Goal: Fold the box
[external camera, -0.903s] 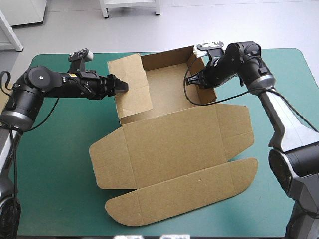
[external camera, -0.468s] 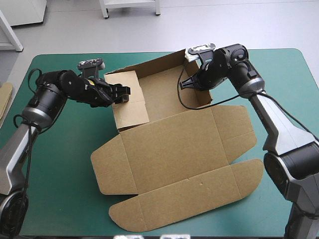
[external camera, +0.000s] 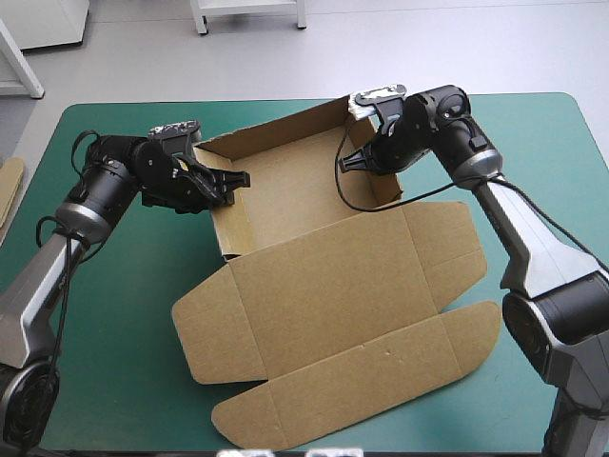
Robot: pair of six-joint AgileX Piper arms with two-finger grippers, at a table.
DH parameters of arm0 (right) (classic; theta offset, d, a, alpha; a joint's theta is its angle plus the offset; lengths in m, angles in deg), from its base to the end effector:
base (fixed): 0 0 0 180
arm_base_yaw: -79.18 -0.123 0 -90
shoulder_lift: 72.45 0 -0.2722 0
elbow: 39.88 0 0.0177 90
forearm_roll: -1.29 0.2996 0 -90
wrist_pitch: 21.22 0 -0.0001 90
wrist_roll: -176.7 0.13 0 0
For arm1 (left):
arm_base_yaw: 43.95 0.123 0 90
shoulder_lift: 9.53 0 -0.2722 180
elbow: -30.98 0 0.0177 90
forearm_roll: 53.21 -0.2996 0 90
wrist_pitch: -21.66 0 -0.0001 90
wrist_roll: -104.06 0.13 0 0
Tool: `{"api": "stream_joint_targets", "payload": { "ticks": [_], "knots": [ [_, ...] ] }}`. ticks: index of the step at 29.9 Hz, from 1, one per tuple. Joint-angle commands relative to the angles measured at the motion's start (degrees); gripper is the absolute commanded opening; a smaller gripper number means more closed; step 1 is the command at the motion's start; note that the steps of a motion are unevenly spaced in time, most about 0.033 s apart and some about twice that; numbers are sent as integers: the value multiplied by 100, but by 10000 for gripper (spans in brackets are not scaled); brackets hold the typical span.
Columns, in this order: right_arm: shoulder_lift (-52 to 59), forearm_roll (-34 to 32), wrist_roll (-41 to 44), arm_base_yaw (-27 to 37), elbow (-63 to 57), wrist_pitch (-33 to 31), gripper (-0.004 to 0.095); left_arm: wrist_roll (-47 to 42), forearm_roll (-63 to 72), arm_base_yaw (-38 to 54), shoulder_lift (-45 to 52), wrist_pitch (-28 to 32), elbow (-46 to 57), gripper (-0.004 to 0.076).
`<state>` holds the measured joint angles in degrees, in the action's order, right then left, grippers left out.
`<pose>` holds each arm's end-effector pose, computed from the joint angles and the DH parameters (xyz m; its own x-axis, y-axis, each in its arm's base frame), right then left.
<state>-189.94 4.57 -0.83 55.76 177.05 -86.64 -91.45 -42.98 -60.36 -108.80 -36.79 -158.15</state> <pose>0.4478 0.2013 0.3235 -0.7869 -0.2680 -0.5559 -0.3719 0.9248 0.0805 0.3889 -0.1350 0.2994 -0.8884 -0.1060 -0.4467 0.0416 0.9504 -0.3083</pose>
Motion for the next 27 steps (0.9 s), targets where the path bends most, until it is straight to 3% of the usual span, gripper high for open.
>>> {"api": "stream_joint_targets", "payload": {
  "ticks": [1, 3, 6, 7, 13, 20, 27],
  "knots": [
    [348, 178, 19, -7, 168, 249, 1, -54, 364, -41, 204, 206, -309, 245],
    [348, 178, 19, -7, 168, 249, 1, -54, 364, -41, 204, 204, -390, 185],
    [348, 165, 19, -7, 168, 249, 1, -54, 377, -41, 204, 204, -545, 4],
    [348, 165, 19, -7, 168, 249, 1, -29, 364, -41, 204, 224, -571, -8],
    [348, 76, 130, -7, 168, 142, 1, -205, -165, -41, 175, 419, -587, -8],
    [338, -686, 351, -154, 168, -315, 1, -292, -397, -124, -184, 344, -808, -9],
    [171, -756, 545, -212, 156, -592, 1, -313, -1364, -647, -950, -490, -1731, -8]
  ]
}}
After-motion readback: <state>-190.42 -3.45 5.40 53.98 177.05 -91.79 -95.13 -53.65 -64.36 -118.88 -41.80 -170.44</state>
